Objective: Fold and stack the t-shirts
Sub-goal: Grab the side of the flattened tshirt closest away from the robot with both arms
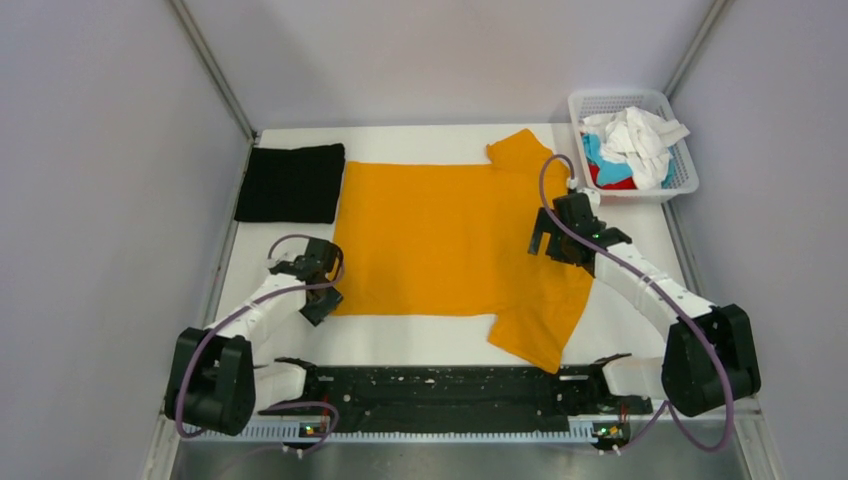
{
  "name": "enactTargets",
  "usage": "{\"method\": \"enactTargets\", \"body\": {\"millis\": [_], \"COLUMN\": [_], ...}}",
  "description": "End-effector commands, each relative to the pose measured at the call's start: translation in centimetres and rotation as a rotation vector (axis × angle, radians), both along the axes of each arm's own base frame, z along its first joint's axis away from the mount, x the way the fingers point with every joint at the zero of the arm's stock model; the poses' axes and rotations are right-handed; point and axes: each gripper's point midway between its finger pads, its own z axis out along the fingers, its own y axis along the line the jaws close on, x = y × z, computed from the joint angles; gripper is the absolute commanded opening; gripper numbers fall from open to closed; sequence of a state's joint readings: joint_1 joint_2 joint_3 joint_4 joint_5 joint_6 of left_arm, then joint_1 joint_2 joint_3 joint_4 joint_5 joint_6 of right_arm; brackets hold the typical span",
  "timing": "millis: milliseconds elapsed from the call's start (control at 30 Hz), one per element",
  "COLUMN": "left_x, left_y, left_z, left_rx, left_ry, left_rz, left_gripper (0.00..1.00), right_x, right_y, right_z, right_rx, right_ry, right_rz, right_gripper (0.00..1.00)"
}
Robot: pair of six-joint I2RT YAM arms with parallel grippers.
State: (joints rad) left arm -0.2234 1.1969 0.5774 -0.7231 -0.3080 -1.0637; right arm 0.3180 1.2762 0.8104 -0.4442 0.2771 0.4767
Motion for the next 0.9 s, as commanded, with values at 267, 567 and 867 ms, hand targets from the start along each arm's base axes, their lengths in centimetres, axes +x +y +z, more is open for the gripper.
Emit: {"method": "enactTargets", "body": {"millis": [267,567,867], "left_x": [1.4,1.4,1.5], "left_y": [-0.6,0.1,-0.1], "left_z": [-1.9,-0.3,0.3], "left_rx": [-0.035,-0.007,-0.022], "left_ry": [-0.026,-0.065,-0.102], "left_rz": [0.03,0.017,0.014], "left_gripper": [0.0,0.0,0.0], "right_x": [-3.5,-14.3,-23.4], "right_y": [-0.2,4.1,6.6], "right_z": [1.2,-1.0,-4.7], "right_rx": [0.008,-0.076,-0.019], "right_ry": [0.039,0.358,0.542], "right_rz": [0.01,0.275,0.454], "right_gripper": [0.99,0.94,0.71]}}
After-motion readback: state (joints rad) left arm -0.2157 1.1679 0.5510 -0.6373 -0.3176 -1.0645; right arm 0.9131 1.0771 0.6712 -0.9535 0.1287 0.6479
